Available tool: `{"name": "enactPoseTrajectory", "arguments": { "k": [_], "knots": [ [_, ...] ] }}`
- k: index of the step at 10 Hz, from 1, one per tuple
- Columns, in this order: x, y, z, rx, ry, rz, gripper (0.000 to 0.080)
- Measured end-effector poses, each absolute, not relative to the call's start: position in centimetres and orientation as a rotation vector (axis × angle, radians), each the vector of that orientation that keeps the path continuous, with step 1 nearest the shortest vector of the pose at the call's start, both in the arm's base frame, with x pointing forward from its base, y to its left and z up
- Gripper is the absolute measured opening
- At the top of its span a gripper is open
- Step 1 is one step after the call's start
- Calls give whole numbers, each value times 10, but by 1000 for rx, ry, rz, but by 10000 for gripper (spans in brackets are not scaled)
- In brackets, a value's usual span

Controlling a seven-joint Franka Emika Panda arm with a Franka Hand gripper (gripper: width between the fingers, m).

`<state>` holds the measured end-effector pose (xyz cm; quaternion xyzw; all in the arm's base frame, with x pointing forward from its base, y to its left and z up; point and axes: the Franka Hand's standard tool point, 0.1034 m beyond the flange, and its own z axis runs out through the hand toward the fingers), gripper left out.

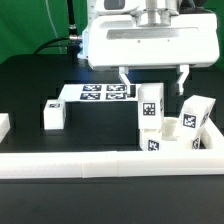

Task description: Assemble stool

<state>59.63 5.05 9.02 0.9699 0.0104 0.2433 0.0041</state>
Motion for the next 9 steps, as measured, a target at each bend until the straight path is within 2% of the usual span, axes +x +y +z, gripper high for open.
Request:
{"name": "enactPoseTrajectory", "arguments": {
  "k": [2,5,9],
  "knots": [
    [599,52,98,3047,34,749,645],
    [605,47,127,3066,65,684,649],
    [604,47,121,3063,68,687,649]
  ]
}}
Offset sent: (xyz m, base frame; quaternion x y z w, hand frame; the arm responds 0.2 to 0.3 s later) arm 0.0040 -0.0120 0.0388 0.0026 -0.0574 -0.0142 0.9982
